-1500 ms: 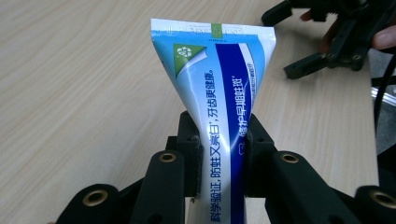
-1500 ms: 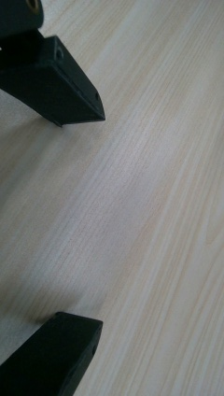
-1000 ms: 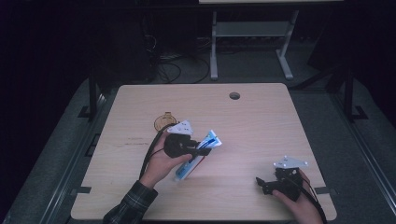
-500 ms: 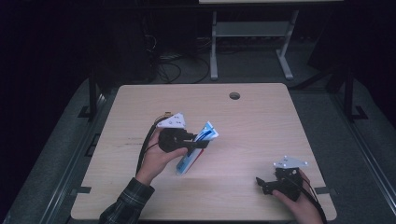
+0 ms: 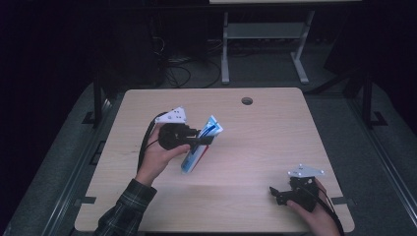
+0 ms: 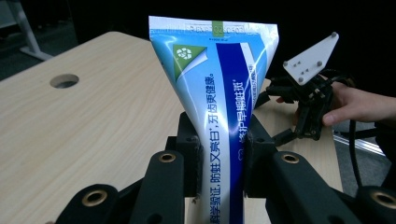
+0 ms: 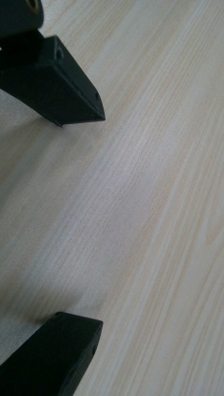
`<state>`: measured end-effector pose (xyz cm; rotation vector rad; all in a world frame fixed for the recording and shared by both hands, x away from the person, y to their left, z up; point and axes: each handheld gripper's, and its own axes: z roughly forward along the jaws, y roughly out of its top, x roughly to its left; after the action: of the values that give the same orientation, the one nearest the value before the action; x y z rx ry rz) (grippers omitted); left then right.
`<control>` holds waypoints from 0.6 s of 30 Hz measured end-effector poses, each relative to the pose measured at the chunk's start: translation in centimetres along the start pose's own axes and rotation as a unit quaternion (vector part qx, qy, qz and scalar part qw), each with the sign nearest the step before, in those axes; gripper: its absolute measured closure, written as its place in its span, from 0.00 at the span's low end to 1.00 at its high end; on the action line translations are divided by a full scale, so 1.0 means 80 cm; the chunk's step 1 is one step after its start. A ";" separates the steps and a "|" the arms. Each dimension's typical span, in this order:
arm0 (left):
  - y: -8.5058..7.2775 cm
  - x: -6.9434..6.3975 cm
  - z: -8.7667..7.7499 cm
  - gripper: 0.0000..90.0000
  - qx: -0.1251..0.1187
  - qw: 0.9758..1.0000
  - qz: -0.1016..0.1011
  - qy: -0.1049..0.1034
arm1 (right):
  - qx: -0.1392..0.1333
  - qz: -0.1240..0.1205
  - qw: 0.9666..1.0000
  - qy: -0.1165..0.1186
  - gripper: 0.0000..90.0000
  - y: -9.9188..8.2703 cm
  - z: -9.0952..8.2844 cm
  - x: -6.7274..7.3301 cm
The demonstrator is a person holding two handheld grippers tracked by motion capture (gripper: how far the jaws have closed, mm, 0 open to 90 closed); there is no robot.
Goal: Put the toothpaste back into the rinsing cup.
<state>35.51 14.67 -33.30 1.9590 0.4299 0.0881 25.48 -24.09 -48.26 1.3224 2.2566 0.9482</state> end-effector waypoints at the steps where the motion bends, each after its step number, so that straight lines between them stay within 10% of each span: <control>1: 0.002 0.001 -0.001 0.81 -0.002 1.000 -0.001 0.002 | 0.000 0.000 1.000 0.000 0.02 0.000 0.000 0.000; 18: 0.030 0.024 -0.020 0.81 -0.011 1.000 0.014 0.022 | 0.000 0.000 1.000 0.001 0.02 0.000 0.000 0.000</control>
<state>37.49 15.88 -30.75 1.9451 0.4293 0.1525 25.48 -24.10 -48.25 1.3229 2.2574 0.9490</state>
